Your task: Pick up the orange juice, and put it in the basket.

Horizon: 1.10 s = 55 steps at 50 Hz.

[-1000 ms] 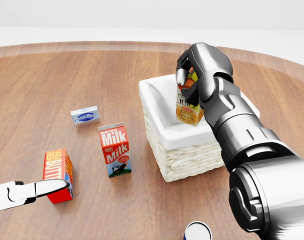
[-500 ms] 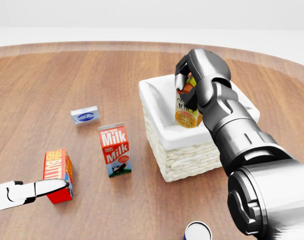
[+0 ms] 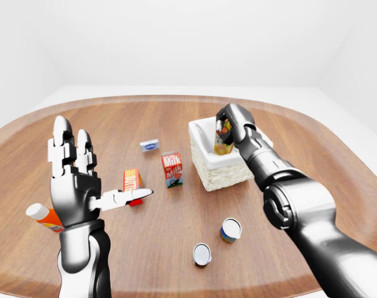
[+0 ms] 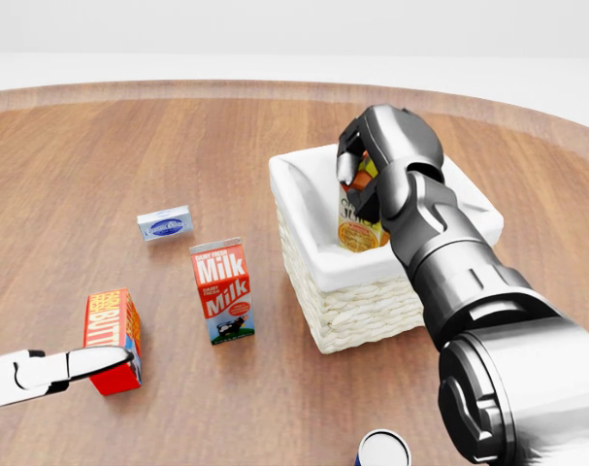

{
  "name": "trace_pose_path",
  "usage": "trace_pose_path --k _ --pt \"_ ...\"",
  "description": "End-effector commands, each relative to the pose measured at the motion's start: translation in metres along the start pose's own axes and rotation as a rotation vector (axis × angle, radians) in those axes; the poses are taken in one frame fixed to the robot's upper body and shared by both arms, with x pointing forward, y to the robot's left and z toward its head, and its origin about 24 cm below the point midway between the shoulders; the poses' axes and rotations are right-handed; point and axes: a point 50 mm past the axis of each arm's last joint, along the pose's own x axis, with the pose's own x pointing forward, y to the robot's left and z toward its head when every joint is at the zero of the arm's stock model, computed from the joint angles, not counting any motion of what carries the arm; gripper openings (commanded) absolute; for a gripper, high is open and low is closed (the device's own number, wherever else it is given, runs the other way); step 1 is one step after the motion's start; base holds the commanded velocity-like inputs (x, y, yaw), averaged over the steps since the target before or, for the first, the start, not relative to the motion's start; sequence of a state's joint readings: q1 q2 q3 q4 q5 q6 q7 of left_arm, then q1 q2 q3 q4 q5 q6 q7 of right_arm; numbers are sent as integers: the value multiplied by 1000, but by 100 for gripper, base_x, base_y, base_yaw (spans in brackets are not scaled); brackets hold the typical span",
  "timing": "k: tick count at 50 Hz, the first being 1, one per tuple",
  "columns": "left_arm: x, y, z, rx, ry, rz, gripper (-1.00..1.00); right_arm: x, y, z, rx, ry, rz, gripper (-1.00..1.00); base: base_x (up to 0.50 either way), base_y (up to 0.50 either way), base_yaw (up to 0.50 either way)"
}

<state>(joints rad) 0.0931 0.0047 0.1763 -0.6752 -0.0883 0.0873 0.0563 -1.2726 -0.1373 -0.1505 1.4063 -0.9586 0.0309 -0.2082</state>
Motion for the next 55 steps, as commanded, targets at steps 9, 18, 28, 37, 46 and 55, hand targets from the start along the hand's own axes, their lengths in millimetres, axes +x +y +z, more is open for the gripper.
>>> trace_pose_path --k 9,18,28,37,46,55 --pt "1 1 -4 1 17 1 100 -1 5 -3 17 18 14 -84 5 0 -3" --pt "0 1 -4 2 18 0 100 -1 6 -4 20 21 20 100 5 0 -3" --pt "0 1 -3 1 13 1 100 -1 6 -3 18 18 21 100 5 0 -3" --pt "0 1 -3 1 13 1 100 -1 4 -3 15 17 18 100 5 0 -3" --pt "0 1 -3 1 13 1 100 0 2 -2 14 14 14 100 5 0 -3" --pt "0 1 -3 1 13 1 100 0 -1 0 10 12 9 100 5 0 -3"
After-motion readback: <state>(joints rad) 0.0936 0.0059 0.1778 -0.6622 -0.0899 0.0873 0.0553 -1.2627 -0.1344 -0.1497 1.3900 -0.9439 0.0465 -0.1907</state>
